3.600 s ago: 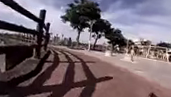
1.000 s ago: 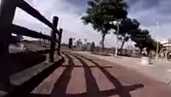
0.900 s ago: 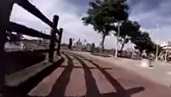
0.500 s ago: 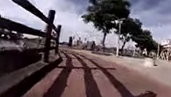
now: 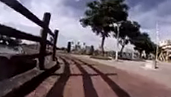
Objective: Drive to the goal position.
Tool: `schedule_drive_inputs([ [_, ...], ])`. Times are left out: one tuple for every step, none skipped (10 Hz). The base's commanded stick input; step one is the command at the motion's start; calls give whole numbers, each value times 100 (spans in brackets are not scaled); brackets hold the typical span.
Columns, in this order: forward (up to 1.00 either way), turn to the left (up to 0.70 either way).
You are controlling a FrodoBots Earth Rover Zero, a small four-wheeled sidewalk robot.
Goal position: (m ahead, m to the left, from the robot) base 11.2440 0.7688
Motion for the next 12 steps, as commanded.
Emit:
schedule_drive_inputs([
  [85, -4],
  [85, -4],
  [85, -4],
  [85, -4],
  [85, -4],
  [85, -4],
  [85, -4],
  [85, -4],
  [85, -4],
  [85, -4],
  [85, -4],
  [85, -4],
])
